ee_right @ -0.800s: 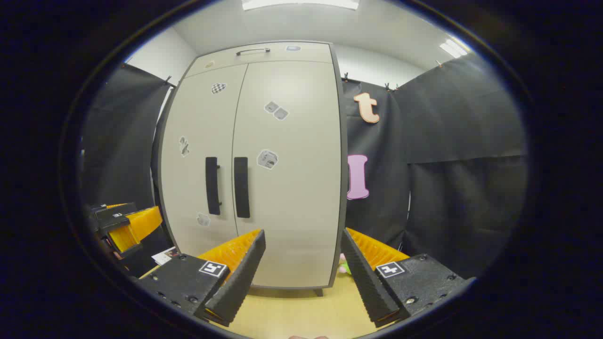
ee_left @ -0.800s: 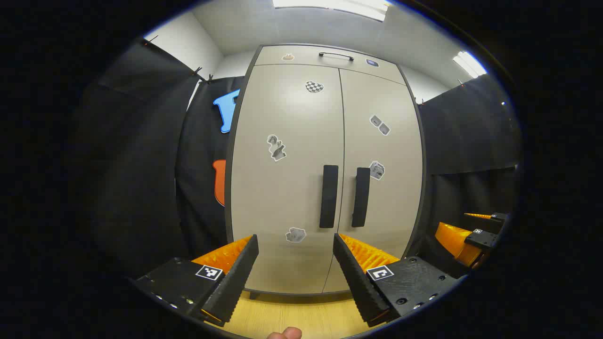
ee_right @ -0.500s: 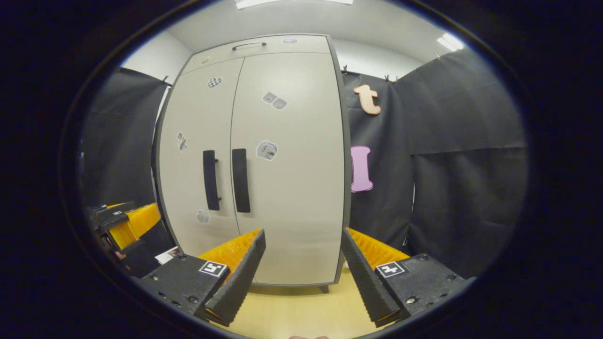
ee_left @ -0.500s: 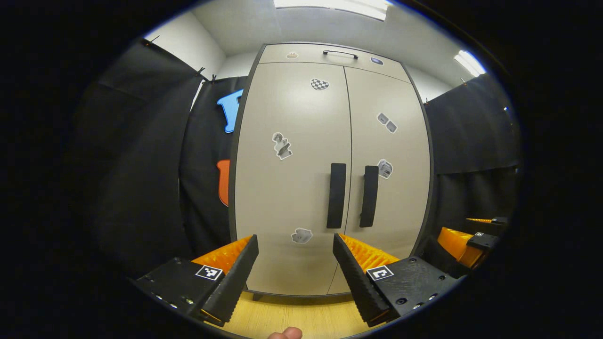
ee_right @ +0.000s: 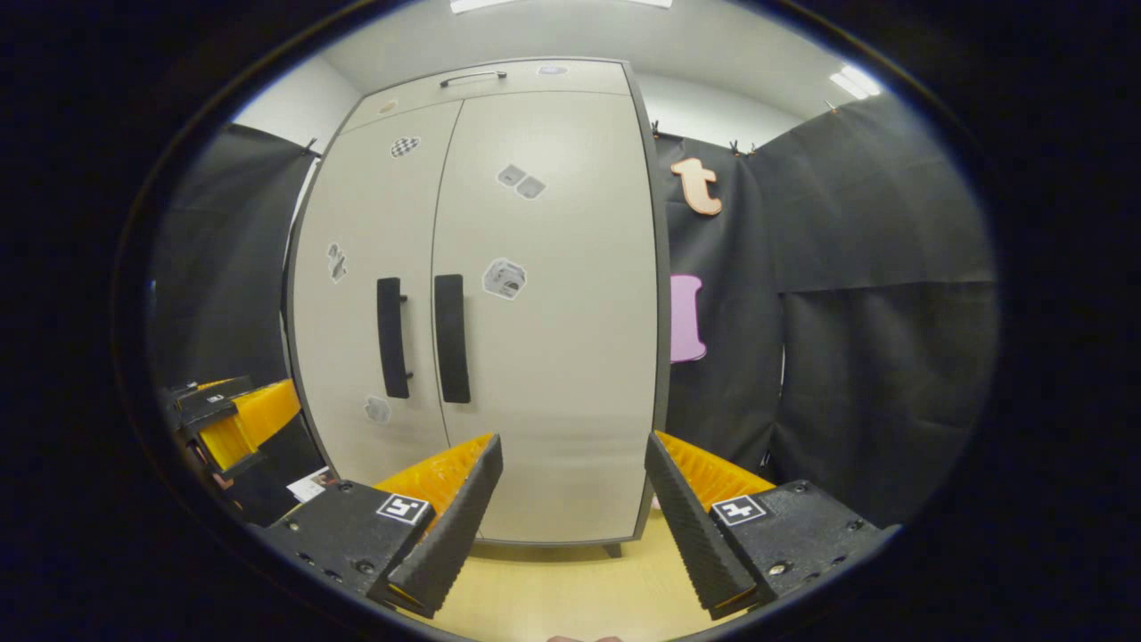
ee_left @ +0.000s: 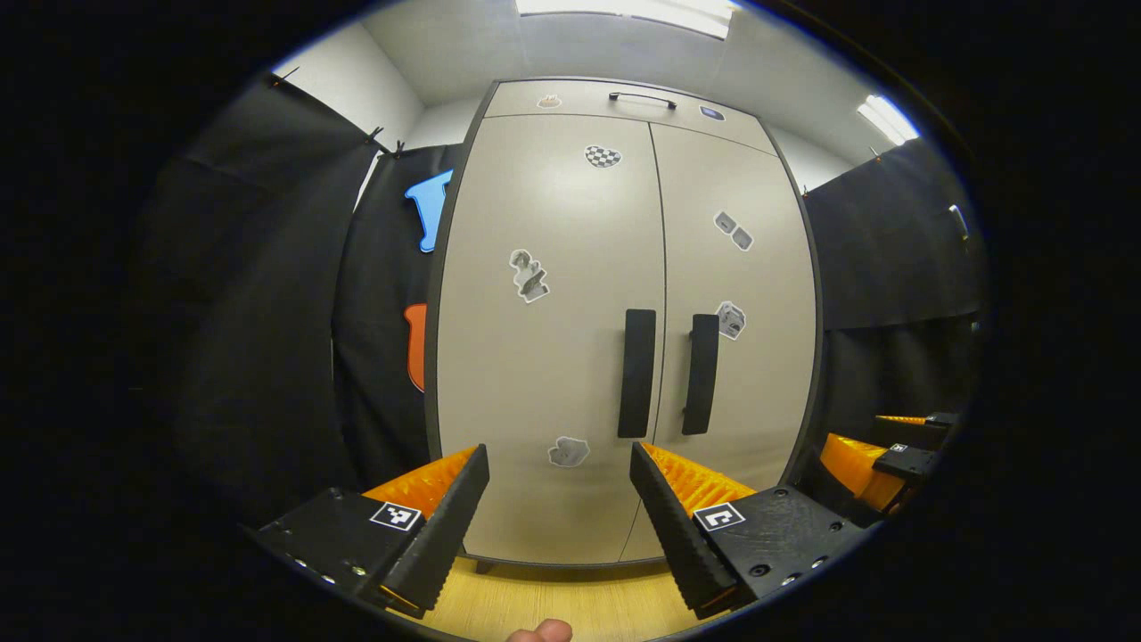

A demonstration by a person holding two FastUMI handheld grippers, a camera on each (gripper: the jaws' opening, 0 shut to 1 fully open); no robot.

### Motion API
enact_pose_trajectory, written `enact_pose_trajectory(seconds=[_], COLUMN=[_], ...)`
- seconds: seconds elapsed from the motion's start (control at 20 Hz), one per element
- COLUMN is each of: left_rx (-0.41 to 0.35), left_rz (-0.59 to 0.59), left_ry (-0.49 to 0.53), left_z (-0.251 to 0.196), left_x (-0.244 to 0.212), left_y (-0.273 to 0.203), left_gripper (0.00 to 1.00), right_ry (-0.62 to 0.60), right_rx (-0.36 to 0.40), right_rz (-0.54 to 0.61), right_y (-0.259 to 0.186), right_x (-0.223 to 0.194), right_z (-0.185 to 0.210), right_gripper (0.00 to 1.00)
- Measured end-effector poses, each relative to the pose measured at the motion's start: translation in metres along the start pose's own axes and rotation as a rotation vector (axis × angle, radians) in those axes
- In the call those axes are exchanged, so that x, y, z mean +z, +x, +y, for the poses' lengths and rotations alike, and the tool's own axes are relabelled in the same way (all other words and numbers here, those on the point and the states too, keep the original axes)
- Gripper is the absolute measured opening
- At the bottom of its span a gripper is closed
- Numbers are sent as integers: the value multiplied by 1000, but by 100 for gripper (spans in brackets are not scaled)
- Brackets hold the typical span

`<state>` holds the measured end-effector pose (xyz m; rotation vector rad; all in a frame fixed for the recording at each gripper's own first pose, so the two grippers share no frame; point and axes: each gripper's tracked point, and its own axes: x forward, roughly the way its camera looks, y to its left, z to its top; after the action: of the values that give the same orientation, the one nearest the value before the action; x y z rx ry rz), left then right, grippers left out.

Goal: Open the right door of the double-door shoe cabinet with the right hand, and open the left door with the left hand.

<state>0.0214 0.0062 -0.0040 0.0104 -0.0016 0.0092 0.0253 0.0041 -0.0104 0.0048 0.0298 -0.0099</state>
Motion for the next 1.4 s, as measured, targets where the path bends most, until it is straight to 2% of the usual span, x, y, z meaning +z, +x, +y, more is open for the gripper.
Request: enact_pose_trajectory(seconds=[0.25, 0.4, 0.7, 0.8, 1.05, 1.4], left_rx=[0, -8, -11, -14, 0, 19], left_rz=[0, 3, 8, 12, 18, 29], left_ry=[6, 3, 22, 23, 42, 23], left_z=[0, 0, 4, 5, 17, 34], left_x=[-2, -1, -4, -6, -8, -11], left_y=[-1, -6, -22, -26, -36, -35], left_gripper=[95, 95, 95, 95, 95, 95], right_ry=[9, 11, -18, 8, -18, -30], right_rx=[-3, 20, 109, 148, 139, 145], right_rz=[-3, -25, -63, -66, -87, -26], right_y=[5, 16, 53, 67, 105, 143], right_x=[3, 16, 50, 56, 73, 69], right_z=[1, 12, 59, 78, 95, 117], right_gripper=[100, 100, 100, 100, 100, 99])
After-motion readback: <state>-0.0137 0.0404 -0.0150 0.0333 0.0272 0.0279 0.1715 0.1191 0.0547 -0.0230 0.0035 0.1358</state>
